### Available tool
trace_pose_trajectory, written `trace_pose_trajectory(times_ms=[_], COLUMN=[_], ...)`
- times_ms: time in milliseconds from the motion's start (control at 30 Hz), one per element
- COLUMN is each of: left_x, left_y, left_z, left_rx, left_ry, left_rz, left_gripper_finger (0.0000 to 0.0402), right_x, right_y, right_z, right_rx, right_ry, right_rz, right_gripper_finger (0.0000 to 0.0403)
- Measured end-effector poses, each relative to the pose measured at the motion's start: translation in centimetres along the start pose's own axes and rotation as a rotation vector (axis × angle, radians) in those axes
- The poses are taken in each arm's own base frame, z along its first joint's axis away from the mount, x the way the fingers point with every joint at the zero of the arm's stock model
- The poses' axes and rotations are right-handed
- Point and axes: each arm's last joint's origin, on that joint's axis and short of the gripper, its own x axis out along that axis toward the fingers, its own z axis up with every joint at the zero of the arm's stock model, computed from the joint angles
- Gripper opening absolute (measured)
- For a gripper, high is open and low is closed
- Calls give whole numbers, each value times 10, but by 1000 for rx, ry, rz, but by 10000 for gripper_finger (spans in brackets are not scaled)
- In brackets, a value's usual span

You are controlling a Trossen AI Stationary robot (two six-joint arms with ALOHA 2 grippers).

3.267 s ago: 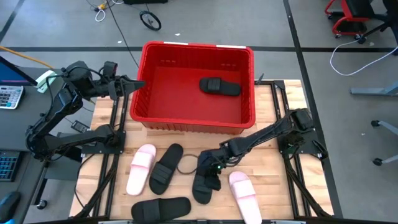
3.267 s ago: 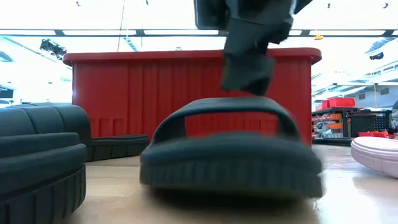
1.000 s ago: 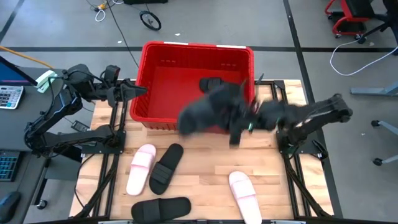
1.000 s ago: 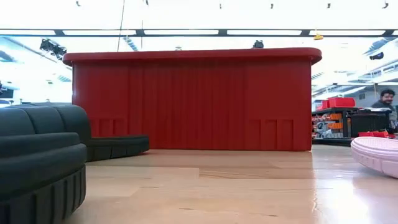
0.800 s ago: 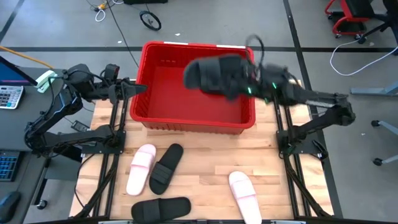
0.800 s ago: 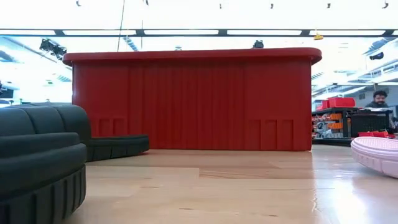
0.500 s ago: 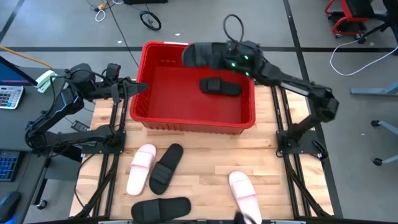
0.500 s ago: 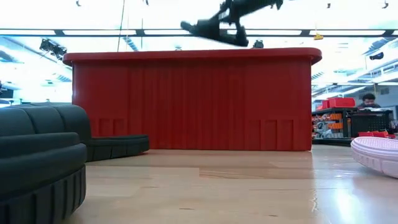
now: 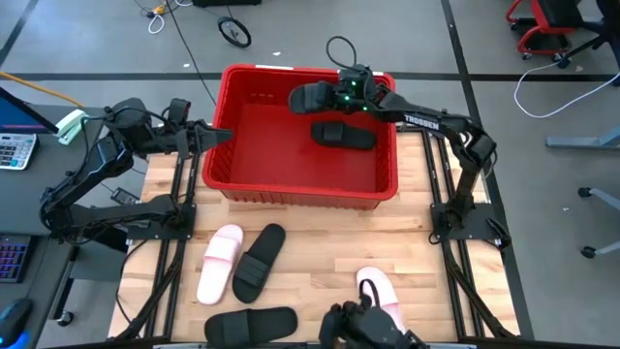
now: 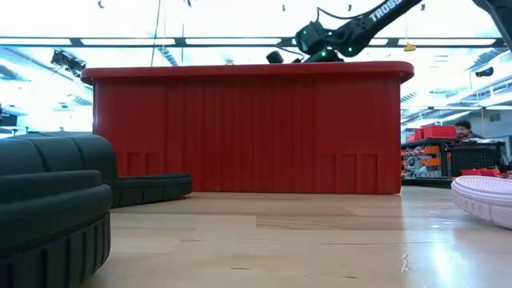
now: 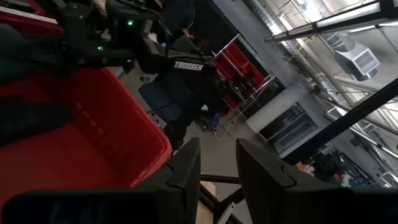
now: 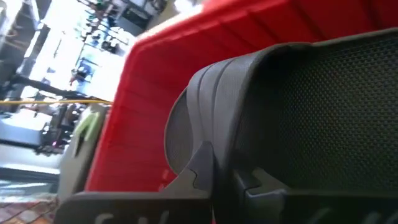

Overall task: Pick and place slides into bin
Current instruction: Put the black slide into the red bin

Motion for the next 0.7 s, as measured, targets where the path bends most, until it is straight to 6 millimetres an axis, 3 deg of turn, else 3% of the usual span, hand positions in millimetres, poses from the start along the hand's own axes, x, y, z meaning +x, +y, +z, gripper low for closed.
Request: trace_pose_trajectory(times_ms=[267,700], left_x=[0,0], left_y=[0,0], left_z=[0,0], left_rx=[1,32], left_ry=[0,-1], left_rz=[-1,1], left_gripper_finger=[107,107], right_x=[12,14], right_y=[-43,-71], right_z=[4,8], right_rx=[70,33], right_ry=[34,5], right_rz=[-224,-404], right_gripper_finger=[9,9])
